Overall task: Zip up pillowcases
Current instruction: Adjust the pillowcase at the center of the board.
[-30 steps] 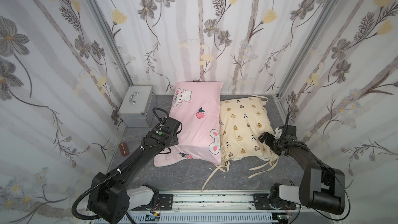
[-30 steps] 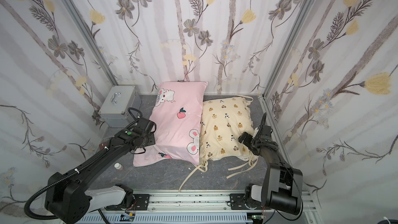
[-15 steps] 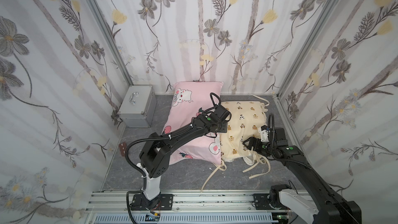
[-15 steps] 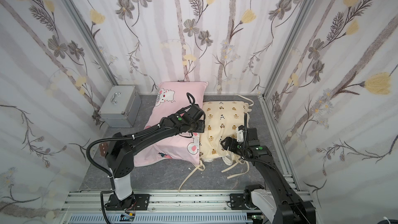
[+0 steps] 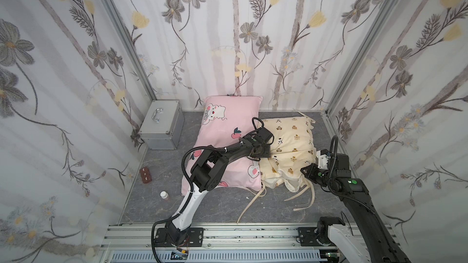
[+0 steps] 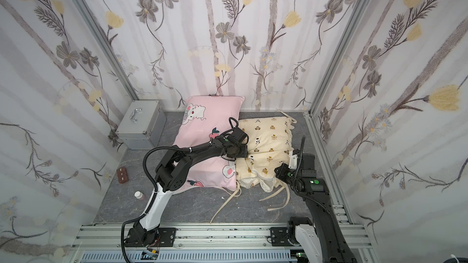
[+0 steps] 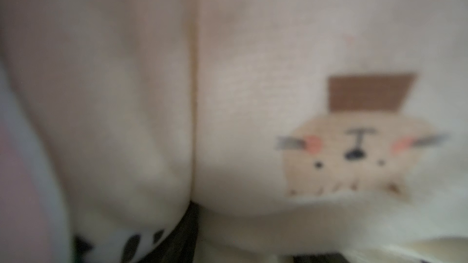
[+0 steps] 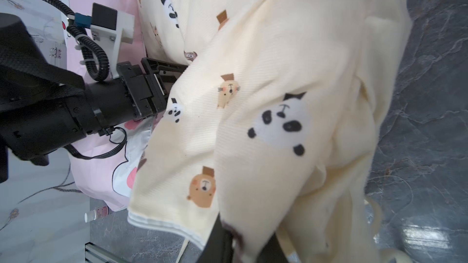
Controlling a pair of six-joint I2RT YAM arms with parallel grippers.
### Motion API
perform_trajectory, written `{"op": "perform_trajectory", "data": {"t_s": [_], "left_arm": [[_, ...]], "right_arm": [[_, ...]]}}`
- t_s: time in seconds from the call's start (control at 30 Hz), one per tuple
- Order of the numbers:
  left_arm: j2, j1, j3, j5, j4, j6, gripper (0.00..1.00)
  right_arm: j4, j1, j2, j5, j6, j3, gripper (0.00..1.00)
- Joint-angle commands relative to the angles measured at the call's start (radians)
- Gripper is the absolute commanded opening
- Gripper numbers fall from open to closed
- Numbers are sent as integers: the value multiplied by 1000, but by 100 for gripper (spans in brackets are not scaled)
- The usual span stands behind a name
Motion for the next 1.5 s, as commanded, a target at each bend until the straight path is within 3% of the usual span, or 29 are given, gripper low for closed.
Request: {"op": "perform_trajectory", "data": {"t_s": [0.0, 0.2, 0.33, 0.6, 0.77, 0.87, 1.1, 1.47], "left_arm": [[65, 24, 29, -61, -72, 11, 57], [98, 57, 53, -84, -60, 39, 56], [47, 63, 29, -87, -29, 82, 59], [-279, 58, -147, -88, 52, 147, 81], [-424, 15, -195, -78, -6, 166, 89], [-526, -36, -278, -62, -4, 123, 81], [-707, -188, -475, 57, 179, -60, 48], [-456, -252, -437, 211, 413, -210, 42]], "right_arm": [[-30, -12, -26, -51, -10, 35, 4], [-189, -14, -82, -76, -24, 158, 0], [-235, -14, -61, -137, -22, 187, 0], [-54, -8, -7, -226, 109, 150, 0], [-11, -3, 21, -186, 134, 155, 0], [18, -4, 41, -156, 135, 155, 0], [83, -3, 129, -157, 125, 153, 0], [82, -3, 119, -161, 100, 85, 0]]}}
